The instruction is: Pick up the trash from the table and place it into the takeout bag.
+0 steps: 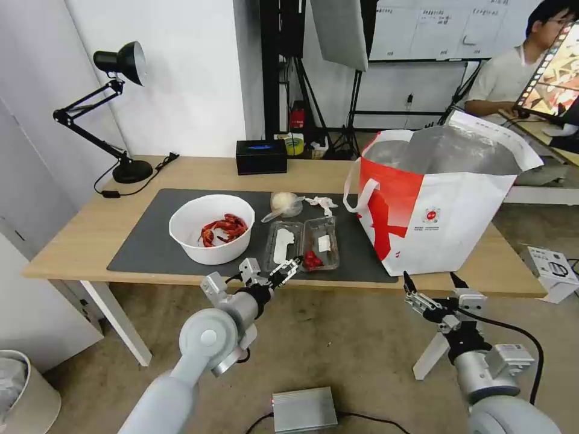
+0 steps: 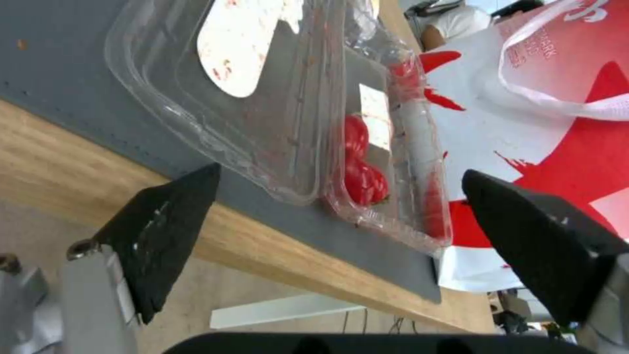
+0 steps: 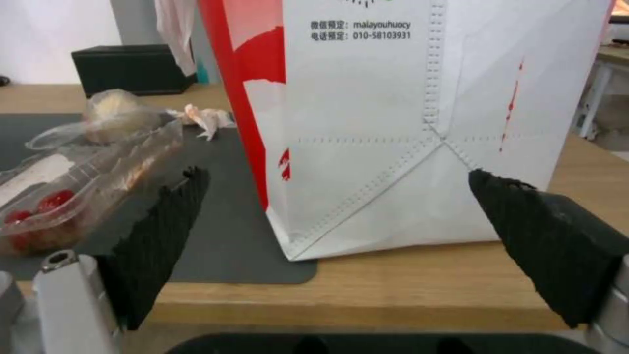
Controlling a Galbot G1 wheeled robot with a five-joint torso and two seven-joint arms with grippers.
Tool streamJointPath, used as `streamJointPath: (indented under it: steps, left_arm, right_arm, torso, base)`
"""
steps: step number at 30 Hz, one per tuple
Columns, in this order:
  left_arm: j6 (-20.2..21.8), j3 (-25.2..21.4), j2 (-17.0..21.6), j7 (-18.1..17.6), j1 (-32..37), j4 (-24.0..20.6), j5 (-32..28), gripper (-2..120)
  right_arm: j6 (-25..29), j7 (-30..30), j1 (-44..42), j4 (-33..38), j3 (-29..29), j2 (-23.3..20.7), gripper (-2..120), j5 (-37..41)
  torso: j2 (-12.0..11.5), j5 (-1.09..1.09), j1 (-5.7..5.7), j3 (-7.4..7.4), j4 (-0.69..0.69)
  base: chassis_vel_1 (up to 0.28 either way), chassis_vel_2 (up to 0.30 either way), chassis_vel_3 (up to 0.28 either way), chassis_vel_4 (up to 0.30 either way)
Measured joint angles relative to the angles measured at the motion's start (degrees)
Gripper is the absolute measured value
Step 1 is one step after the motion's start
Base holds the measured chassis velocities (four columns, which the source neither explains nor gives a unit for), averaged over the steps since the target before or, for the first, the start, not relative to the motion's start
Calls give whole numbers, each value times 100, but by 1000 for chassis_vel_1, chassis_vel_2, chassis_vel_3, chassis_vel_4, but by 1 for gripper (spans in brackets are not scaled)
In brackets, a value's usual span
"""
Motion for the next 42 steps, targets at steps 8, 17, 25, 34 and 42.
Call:
streamJointPath:
  steps: [8, 17, 25, 34, 42]
  left_arm:
    - [-9, 2, -10, 79, -24, 31, 61, 100]
    - [-193, 17, 34, 372, 1, 82, 280, 100]
    - [-423, 109, 9, 712, -13, 212, 681, 100]
    - [-627, 245, -44, 1216, 0, 307, 1128, 100]
    - [-798, 355, -105, 1533, -67, 363, 1452, 100]
  right_arm:
    - [3, -2, 70, -89, -72, 0, 100, 0]
    - [34, -6, 83, -154, -82, 3, 100, -1]
    - [55, -13, 91, -190, -122, 35, 100, -7]
    - [80, -19, 111, -242, -140, 52, 100, -10]
    - [113, -27, 113, -274, -153, 79, 100, -16]
  torso:
    - [-1, 0, 0, 2, 0]
    - [-1, 0, 1, 2, 0]
    - [0, 0, 1, 2, 0]
    - [-1, 0, 1, 2, 0]
    - [-1, 0, 1, 1, 0]
  base:
    - [0, 0, 0, 0]
    - [0, 0, 0, 0]
    - [0, 0, 0, 0]
    - [0, 0, 0, 0]
    - [0, 0, 0, 0]
